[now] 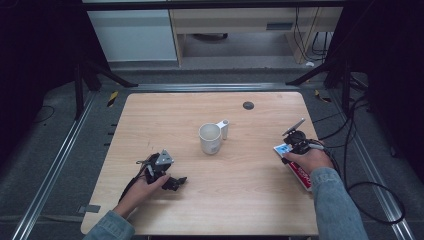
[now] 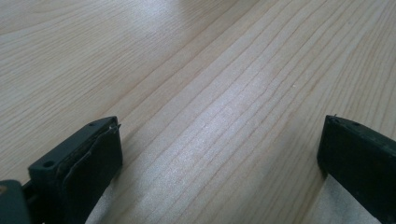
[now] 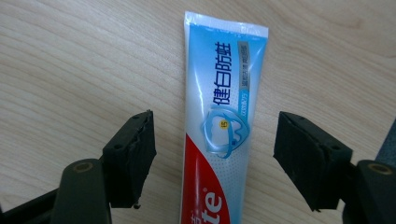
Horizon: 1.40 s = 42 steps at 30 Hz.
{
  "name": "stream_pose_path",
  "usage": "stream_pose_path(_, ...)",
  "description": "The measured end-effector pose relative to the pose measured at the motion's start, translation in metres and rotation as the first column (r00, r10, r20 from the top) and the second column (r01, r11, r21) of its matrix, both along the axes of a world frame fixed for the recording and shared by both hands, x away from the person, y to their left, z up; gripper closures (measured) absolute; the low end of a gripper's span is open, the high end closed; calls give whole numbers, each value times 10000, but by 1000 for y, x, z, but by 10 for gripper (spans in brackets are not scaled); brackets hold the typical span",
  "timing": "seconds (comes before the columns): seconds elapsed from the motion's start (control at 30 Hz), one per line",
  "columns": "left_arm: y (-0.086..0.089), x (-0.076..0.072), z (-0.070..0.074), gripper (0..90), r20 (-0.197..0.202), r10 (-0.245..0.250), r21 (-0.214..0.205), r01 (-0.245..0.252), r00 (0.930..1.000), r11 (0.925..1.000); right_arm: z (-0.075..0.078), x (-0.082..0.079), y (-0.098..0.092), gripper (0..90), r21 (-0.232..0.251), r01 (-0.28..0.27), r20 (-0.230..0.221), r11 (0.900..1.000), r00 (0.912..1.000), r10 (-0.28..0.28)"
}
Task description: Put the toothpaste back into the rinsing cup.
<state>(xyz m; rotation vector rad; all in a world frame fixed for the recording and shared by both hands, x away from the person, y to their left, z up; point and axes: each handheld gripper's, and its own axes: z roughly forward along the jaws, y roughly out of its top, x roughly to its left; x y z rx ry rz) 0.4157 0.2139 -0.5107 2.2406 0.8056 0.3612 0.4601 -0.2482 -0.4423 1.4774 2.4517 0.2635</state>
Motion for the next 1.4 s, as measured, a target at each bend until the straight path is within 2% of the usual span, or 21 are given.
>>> stream_pose_path(0.1, 0, 0, 0, 0, 0, -4, -2, 4, 10000, 10000, -9, 6, -2, 314, 81, 130, -295, 9999, 9995, -128)
stream_pose_path(0.57, 0, 0, 0, 0, -1, -16, 3, 16, 10000, 10000, -25, 15, -7, 365, 90, 526, -766, 9986, 9957, -517)
stream_pose_path(1.13, 0, 0, 0, 0, 0, -14, 0, 14, 10000, 10000, -27, 19, -10, 474, 345, 484, -994, 9982, 9940, -447)
stream_pose_path(1.23, 0, 0, 0, 0, -1, -11, -6, 11, 10000, 10000, -27, 19, -11, 523, 433, 417, -1011, 9982, 9942, -371)
stream_pose_path(1.27, 0, 0, 0, 0, -1, -26, 17, 26, 10000, 10000, -25, 18, -12, 585, 490, 414, -980, 9979, 9945, -364)
stream_pose_path(1.33, 0, 0, 0, 0, -2, -36, 34, 36, 10000, 10000, -24, 17, -13, 613, 571, 440, -977, 9974, 9945, -383)
stream_pose_path(1.37, 0, 0, 0, 0, -1, -45, 46, 45, 10000, 10000, -20, 16, -16, 678, 755, 512, -939, 9958, 9946, -440)
stream_pose_path(1.4, 0, 0, 0, 0, -1, -45, 46, 45, 10000, 10000, -20, 16, -16, 678, 755, 512, -939, 9958, 9946, -440)
